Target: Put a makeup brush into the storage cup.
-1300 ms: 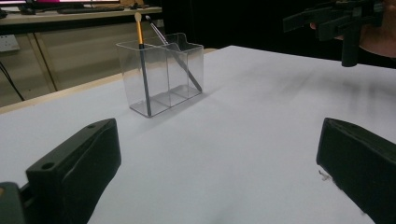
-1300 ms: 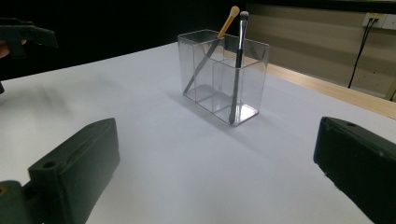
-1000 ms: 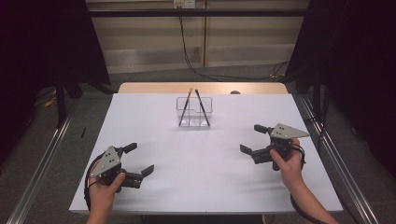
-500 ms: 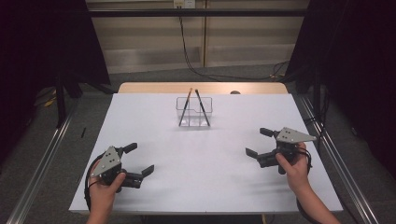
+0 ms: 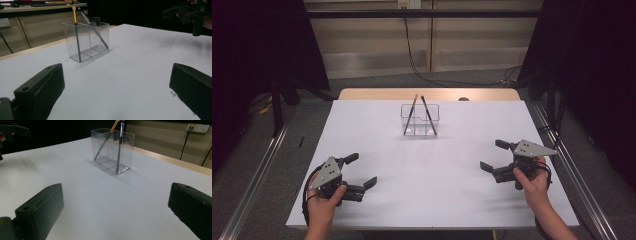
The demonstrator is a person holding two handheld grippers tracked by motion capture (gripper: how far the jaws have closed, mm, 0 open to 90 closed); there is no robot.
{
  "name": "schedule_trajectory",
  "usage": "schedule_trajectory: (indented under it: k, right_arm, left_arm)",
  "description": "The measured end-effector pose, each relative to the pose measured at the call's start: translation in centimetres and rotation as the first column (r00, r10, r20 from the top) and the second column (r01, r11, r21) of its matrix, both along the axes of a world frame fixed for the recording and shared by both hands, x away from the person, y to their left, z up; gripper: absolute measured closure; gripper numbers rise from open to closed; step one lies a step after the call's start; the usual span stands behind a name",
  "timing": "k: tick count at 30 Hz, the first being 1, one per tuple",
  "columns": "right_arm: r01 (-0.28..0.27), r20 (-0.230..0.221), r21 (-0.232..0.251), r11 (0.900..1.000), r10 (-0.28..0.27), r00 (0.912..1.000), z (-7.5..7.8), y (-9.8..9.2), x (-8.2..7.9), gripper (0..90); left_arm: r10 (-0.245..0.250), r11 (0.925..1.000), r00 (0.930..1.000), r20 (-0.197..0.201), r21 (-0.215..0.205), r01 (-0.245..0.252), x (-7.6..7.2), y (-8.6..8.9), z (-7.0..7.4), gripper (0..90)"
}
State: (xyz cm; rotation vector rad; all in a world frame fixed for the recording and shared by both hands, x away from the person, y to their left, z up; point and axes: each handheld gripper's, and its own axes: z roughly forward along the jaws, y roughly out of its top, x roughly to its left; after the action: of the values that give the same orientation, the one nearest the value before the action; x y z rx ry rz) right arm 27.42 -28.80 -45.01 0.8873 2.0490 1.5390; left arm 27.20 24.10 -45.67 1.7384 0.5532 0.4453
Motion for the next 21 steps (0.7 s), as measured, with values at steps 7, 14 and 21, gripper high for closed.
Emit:
schedule_trajectory:
  k: [7, 14, 21]
  right_arm:
    - [0.008, -0.001, -0.004, 1.0, -0.008, 1.0, -0.2, -0.6, -0.5, 0.0]
    - [0.014, -0.003, -0.005, 1.0, -0.014, 0.9999, -0.4, -1.2, -1.0, 0.0]
    - [0.016, -0.002, -0.013, 1.0, -0.016, 0.9999, -0.5, -1.6, -1.4, 0.0]
  left_arm:
    - [0.001, 1.0, 1.0, -0.001, -0.007, -0.001, 0.0, 0.0, 0.1, 0.0]
    - [0.004, 1.0, 1.0, 0.002, 0.0, -0.004, 0.0, 0.1, 0.0, 0.0]
    - [0.005, 1.0, 1.0, 0.001, -0.001, -0.005, 0.0, 0.1, 0.0, 0.0]
